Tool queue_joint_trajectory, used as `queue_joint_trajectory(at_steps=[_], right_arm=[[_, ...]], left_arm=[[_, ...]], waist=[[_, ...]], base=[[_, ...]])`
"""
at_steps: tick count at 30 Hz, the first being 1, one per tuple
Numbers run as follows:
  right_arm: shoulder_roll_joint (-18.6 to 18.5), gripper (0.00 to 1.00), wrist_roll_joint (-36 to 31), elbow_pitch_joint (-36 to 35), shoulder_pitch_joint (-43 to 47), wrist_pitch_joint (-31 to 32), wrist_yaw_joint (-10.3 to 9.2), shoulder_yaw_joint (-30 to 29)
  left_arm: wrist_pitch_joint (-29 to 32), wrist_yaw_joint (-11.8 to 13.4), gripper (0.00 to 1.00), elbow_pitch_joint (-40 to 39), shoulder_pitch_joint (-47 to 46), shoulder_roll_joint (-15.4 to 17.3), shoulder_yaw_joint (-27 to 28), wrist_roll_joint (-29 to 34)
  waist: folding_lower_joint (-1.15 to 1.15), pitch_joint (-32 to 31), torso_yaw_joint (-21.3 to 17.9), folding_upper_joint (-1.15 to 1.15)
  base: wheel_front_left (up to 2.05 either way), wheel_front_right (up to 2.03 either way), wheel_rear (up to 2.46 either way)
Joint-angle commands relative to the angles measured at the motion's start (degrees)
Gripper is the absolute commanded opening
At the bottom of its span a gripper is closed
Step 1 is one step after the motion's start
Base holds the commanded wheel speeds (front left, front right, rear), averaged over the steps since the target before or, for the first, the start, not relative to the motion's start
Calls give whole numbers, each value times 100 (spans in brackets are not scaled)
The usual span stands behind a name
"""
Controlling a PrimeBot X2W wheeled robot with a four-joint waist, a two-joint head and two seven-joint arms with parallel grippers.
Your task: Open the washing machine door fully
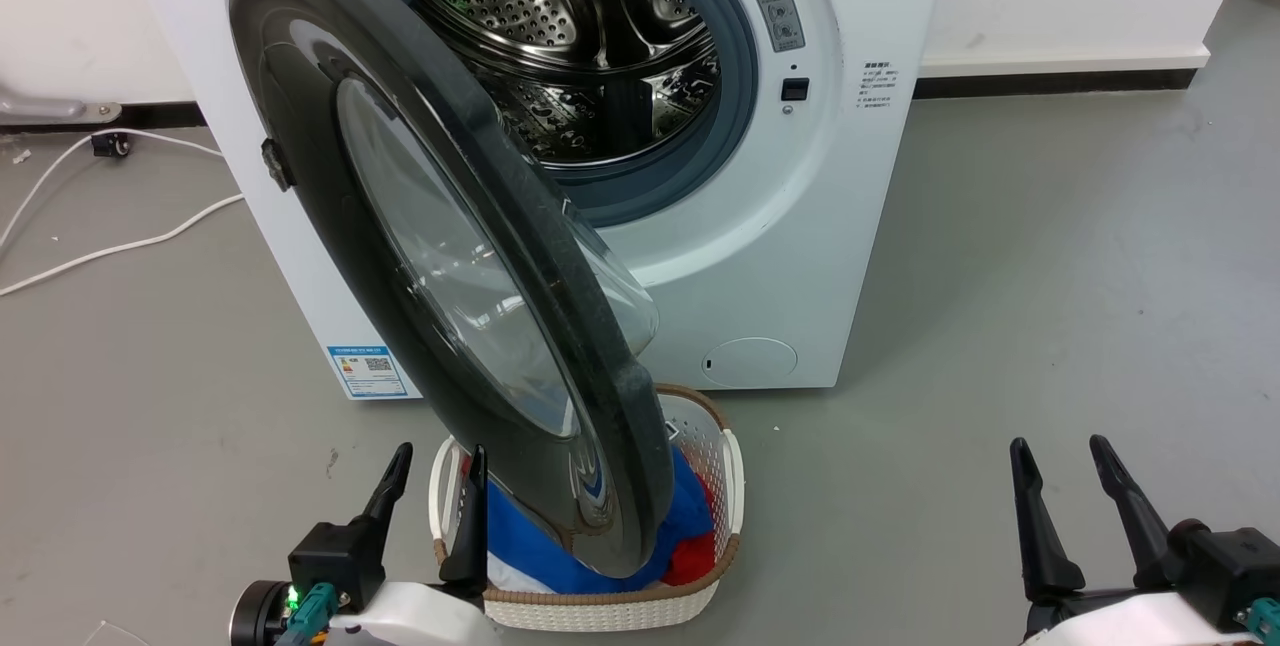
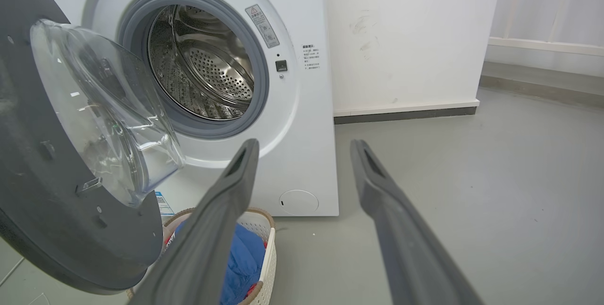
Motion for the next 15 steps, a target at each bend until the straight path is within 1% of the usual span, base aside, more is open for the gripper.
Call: queue_joint_trajectory(at_steps=[1,2,3,4,9,15], right_arm=[[20,100,18,7,-85,13,-1,-9],[20,100,6,12,-91,12,-1,-12],[21,100,12,21,-97,21,-1,-22],[21,100,5,24,-103,28,-1,-28],[21,100,-71,50,-91,67,-1,-40],[20,100,-56,13,-87,103,-1,-42]], left_arm=[[-14,-39,63,3,-13,-5,7,-16],[-14,-28,38,5,-23,-4,9,-23],[-14,-31,10,16,-26,-4,2,-11],[-14,-36,0,25,-30,-5,-2,-7],[-14,22,0,-66,-64,-5,8,72],[-14,94,0,-658,-241,7,73,123]], waist=[[0,1,3,0],[0,4,3,0],[0,6,5,0],[0,6,8,0],[0,7,33,0],[0,4,90,0]], base=[[0,0,0],[0,0,0],[0,0,0],[0,0,0],[0,0,0],[0,0,0]])
